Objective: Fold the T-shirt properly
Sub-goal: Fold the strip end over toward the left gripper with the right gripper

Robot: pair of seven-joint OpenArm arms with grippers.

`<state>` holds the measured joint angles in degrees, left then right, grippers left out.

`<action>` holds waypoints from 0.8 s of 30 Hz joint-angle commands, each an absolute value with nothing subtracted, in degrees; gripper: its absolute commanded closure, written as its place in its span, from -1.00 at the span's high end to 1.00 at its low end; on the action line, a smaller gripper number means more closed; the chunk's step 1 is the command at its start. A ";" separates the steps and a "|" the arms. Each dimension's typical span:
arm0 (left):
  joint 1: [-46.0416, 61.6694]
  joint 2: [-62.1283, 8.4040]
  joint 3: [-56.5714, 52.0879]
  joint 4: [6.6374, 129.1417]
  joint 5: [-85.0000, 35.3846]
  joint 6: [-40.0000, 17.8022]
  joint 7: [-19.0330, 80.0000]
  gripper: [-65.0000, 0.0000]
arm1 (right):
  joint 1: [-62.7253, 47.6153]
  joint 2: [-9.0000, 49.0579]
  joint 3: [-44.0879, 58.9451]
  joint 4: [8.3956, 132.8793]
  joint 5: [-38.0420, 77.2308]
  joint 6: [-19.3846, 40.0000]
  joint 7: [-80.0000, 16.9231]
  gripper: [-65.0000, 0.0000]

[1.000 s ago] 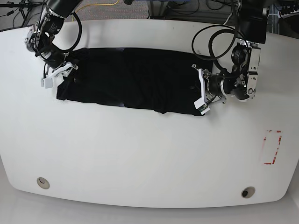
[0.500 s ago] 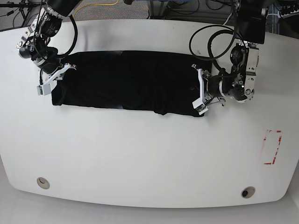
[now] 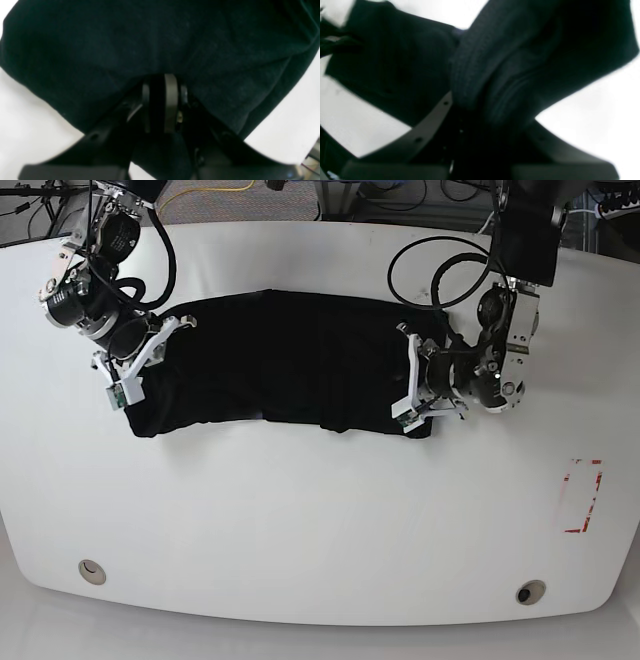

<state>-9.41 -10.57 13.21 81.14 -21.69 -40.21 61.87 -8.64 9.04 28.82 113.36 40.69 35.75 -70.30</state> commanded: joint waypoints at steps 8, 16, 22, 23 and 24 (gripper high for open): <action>-10.15 -6.55 16.40 81.27 -21.41 -40.00 62.55 -0.83 | -7.16 9.01 24.48 116.44 42.42 35.21 -68.97 -0.98; -10.15 -5.49 17.80 81.27 -21.32 -40.00 62.37 -0.83 | -4.26 5.93 18.86 116.26 45.76 35.30 -68.88 -0.98; -11.38 -4.09 17.71 80.13 -20.44 -40.00 62.20 -0.83 | -2.59 3.21 17.54 116.09 45.58 35.21 -68.79 -0.98; -11.74 -4.09 17.71 79.78 -20.18 -40.00 62.20 -0.83 | -2.51 3.03 17.10 116.00 45.58 35.21 -68.79 -0.98; -12.18 -3.82 17.71 79.25 -20.00 -40.00 62.20 -0.83 | -2.51 2.95 16.48 116.00 45.58 35.21 -68.79 -0.98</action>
<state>-10.50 -4.10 17.78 79.53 -20.93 -39.94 61.89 -3.38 3.03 17.32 115.09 44.12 34.94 -70.30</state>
